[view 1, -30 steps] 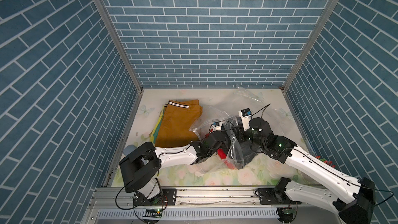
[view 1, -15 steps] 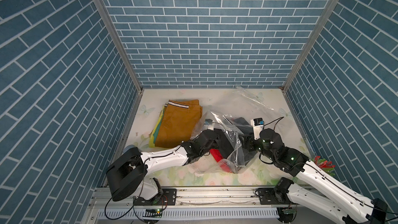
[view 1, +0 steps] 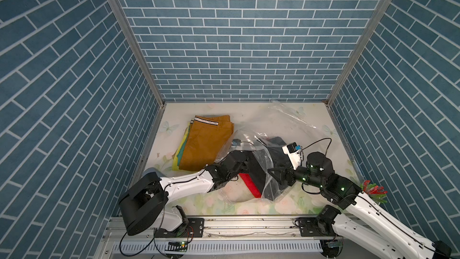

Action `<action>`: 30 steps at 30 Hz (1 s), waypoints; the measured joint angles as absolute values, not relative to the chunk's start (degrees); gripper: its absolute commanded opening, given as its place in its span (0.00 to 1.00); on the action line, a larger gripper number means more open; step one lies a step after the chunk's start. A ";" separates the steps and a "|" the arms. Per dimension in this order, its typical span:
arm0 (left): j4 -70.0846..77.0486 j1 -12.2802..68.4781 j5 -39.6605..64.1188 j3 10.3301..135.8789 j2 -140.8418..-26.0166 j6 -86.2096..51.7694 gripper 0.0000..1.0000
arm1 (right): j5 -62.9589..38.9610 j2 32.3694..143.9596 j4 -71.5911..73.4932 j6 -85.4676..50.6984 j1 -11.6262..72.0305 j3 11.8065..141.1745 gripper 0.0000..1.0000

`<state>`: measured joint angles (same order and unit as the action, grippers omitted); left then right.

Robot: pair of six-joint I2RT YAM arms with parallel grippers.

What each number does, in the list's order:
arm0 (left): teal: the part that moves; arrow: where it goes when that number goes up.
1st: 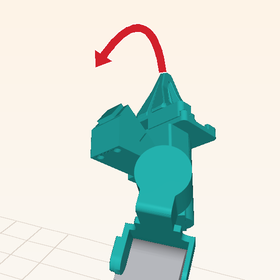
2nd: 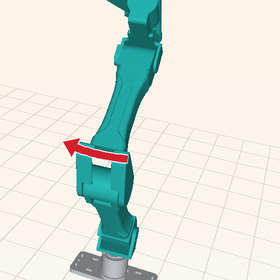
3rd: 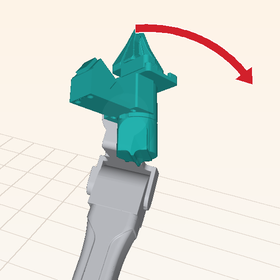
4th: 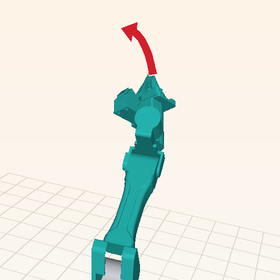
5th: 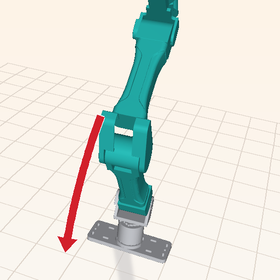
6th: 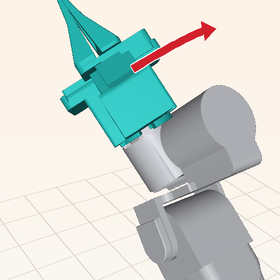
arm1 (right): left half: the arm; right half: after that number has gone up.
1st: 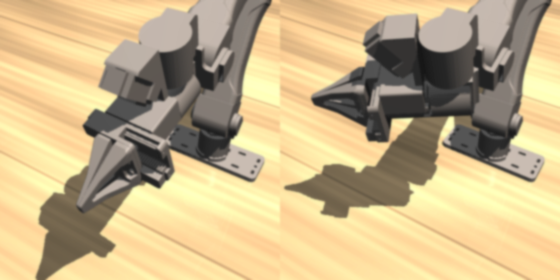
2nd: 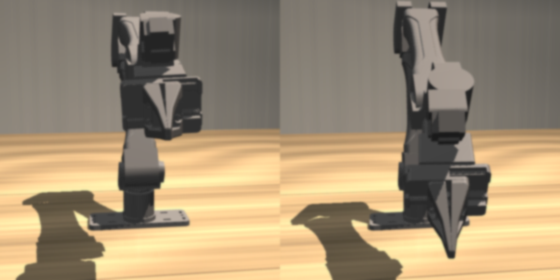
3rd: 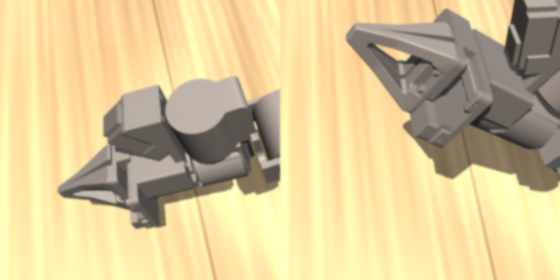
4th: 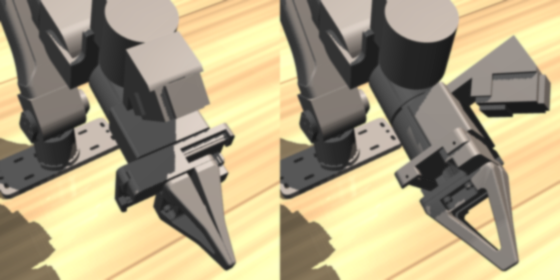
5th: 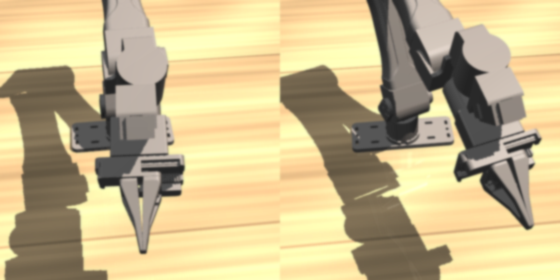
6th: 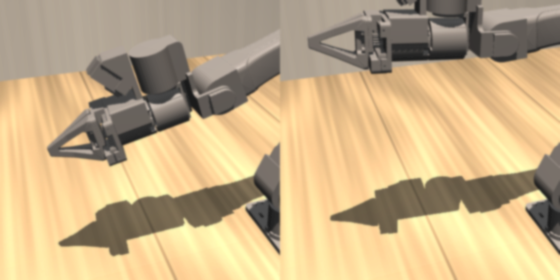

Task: Take the trousers out of the vacuum bag
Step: Take out the trousers from the vacuum bag.

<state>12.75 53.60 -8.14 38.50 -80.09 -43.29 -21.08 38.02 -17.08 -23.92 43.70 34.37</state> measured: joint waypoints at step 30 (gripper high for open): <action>14.11 52.51 -6.20 37.67 -79.85 -44.07 0.00 | 12.40 55.07 -26.89 -22.98 42.33 41.98 0.96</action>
<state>14.11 52.51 -6.20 37.67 -79.85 -44.07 12.40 55.07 -26.89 -22.98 42.33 41.98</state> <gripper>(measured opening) 0.136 0.952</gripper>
